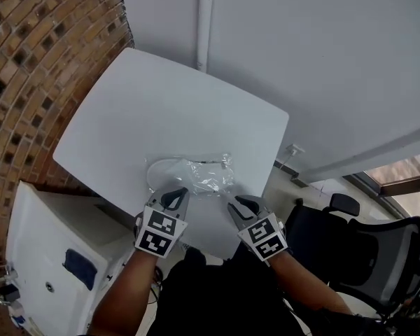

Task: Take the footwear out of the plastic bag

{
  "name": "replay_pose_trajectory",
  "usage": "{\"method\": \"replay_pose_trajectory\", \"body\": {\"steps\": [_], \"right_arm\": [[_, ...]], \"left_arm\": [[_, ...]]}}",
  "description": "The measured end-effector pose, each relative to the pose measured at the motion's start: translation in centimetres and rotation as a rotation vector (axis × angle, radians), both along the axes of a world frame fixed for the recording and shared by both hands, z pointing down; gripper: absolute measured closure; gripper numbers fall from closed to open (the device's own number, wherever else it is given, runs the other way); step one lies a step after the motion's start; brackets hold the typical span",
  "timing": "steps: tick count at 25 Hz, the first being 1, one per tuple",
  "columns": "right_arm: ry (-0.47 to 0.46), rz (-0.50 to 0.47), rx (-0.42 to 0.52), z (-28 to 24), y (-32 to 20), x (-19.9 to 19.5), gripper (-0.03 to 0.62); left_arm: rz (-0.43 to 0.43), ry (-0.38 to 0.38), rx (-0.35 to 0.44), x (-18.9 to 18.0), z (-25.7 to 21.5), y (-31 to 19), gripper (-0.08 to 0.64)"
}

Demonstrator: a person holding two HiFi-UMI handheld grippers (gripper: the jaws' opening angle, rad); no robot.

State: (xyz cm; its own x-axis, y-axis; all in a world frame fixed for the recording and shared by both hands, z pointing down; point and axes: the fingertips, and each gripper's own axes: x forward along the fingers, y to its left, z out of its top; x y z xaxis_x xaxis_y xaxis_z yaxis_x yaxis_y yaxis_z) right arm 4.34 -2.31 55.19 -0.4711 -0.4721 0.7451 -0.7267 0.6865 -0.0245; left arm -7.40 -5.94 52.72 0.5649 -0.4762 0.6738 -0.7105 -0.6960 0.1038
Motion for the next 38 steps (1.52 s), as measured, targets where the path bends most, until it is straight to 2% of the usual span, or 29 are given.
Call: {"method": "replay_pose_trajectory", "body": {"steps": [3, 8, 14, 20, 22, 24, 29, 33, 38], "right_arm": [[0.063, -0.032, -0.020, 2.5, -1.0, 0.3, 0.485], [0.088, -0.076, -0.049, 4.8, -1.9, -0.3, 0.477], [0.120, -0.115, -0.078, 6.5, -2.3, -0.3, 0.483], [0.166, -0.151, -0.076, 7.5, -2.2, -0.2, 0.522], [0.182, -0.151, -0.069, 7.6, -2.3, -0.2, 0.554], [0.183, -0.140, -0.066, 7.5, -2.4, -0.1, 0.586], [0.168, -0.097, -0.040, 6.5, -3.0, 0.9, 0.589], [0.120, -0.011, -0.037, 5.6, -3.9, 2.5, 0.589], [0.001, 0.138, -0.101, 5.7, -4.2, 4.5, 0.589]], "left_arm": [[0.010, -0.023, -0.025, 1.3, 1.8, -1.2, 0.554], [0.064, -0.115, -0.066, 3.0, 4.9, -2.7, 0.554], [0.070, -0.210, -0.123, 2.7, 8.6, -3.9, 0.554], [0.065, -0.203, -0.148, 2.7, 9.9, -4.1, 0.554], [0.071, -0.208, -0.149, 2.7, 10.0, -4.1, 0.554], [0.071, -0.207, -0.149, 2.6, 10.0, -4.1, 0.554], [0.066, -0.195, -0.148, 2.7, 10.0, -4.0, 0.554], [0.064, -0.180, -0.155, 2.6, 9.9, -4.0, 0.554], [0.062, -0.178, -0.156, 2.5, 10.0, -4.0, 0.554]]}}
